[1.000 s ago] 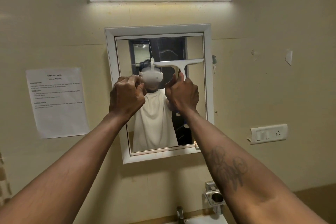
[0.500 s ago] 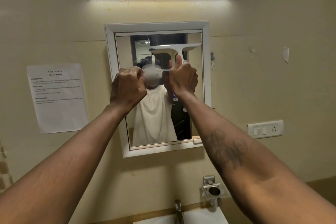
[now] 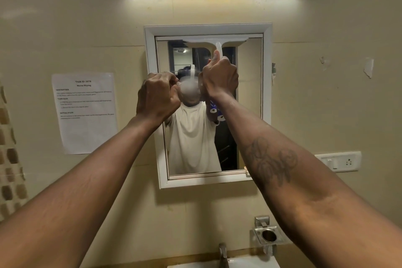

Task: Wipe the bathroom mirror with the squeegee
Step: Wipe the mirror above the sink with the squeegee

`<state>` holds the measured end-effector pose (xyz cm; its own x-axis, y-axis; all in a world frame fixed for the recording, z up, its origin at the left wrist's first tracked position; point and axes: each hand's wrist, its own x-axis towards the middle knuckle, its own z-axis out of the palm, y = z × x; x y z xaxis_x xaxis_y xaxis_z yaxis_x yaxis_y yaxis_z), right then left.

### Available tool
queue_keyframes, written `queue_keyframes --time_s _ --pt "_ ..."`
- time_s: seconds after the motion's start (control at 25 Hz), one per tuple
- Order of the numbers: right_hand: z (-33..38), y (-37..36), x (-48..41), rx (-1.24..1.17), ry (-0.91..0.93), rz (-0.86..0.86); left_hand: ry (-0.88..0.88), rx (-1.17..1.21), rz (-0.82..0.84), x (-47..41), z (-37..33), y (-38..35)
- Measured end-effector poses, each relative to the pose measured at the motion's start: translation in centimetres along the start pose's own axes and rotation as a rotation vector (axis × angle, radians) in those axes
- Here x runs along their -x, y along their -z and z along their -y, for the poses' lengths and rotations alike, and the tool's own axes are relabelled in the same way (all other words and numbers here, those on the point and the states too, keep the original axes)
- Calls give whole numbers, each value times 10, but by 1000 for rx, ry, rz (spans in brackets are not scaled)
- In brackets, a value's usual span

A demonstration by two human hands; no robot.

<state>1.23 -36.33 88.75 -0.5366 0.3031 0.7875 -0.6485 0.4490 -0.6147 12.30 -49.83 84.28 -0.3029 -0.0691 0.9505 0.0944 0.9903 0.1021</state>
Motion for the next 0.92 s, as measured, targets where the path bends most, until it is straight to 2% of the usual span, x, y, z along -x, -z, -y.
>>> queue_keyframes --time_s 0.16,0.56,0.72,0.92 --pt "-1 -3 7 26 16 -8 21 -9 -14 -1 9 -2" --pt "-59 -1 107 189 -36 163 58 10 11 26 24 5" --pt "-35 3 92 65 -97 120 38 13 -9 22 23 19" --pt "21 -4 48 -43 -7 31 6 -14 -46 10 27 37"
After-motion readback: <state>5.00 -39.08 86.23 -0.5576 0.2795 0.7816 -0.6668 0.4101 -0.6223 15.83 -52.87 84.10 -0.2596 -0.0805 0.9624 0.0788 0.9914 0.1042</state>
